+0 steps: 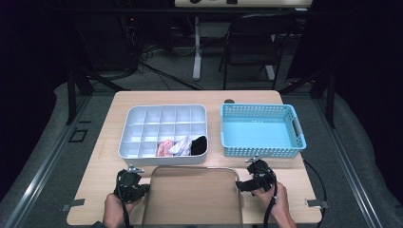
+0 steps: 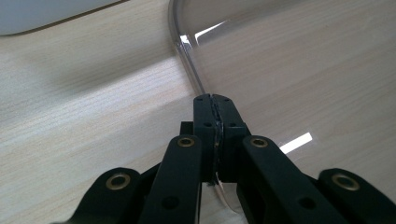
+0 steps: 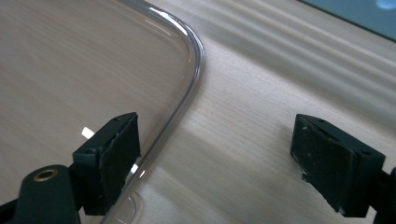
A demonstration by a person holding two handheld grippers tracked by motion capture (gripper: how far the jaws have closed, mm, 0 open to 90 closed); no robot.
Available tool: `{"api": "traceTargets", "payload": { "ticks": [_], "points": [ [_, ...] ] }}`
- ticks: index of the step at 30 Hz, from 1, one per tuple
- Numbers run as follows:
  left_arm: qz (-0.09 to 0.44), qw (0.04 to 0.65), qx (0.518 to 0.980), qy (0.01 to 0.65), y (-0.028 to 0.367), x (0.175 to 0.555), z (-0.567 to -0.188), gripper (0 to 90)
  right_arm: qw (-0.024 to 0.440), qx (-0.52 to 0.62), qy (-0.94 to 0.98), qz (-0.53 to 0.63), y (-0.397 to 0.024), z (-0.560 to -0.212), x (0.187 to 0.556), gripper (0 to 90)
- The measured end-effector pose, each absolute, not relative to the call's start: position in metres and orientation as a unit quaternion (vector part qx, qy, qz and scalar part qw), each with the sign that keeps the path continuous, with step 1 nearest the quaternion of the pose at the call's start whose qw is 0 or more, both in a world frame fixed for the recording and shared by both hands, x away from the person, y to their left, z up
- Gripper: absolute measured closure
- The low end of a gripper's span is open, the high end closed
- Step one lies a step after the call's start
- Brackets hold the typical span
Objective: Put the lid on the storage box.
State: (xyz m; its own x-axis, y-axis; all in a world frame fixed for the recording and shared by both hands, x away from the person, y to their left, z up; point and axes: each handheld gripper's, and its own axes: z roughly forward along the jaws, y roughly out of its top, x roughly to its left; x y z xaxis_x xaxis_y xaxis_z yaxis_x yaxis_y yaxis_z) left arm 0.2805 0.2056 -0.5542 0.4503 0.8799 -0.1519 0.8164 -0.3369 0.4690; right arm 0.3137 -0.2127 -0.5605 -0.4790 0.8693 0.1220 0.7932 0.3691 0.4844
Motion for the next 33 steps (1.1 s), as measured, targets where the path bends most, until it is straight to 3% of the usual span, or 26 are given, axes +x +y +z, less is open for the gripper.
{"api": "traceTargets", "payload": {
  "ticks": [17,28,33],
  "points": [
    [0.065,0.264,0.815,0.511,0.18,0.285,-0.559,89.4,0.13,0.528,0.807,0.23,-0.218,-0.56,0.319,18.2],
    [0.05,0.28,0.809,0.514,0.172,0.291,-0.562,88.7,0.141,0.554,0.791,0.218,-0.231,-0.559,0.319,18.3],
    [0.046,0.291,0.802,0.519,0.177,0.292,-0.561,80.6,0.141,0.559,0.788,0.219,-0.232,-0.559,0.319,18.2]
  ]
}}
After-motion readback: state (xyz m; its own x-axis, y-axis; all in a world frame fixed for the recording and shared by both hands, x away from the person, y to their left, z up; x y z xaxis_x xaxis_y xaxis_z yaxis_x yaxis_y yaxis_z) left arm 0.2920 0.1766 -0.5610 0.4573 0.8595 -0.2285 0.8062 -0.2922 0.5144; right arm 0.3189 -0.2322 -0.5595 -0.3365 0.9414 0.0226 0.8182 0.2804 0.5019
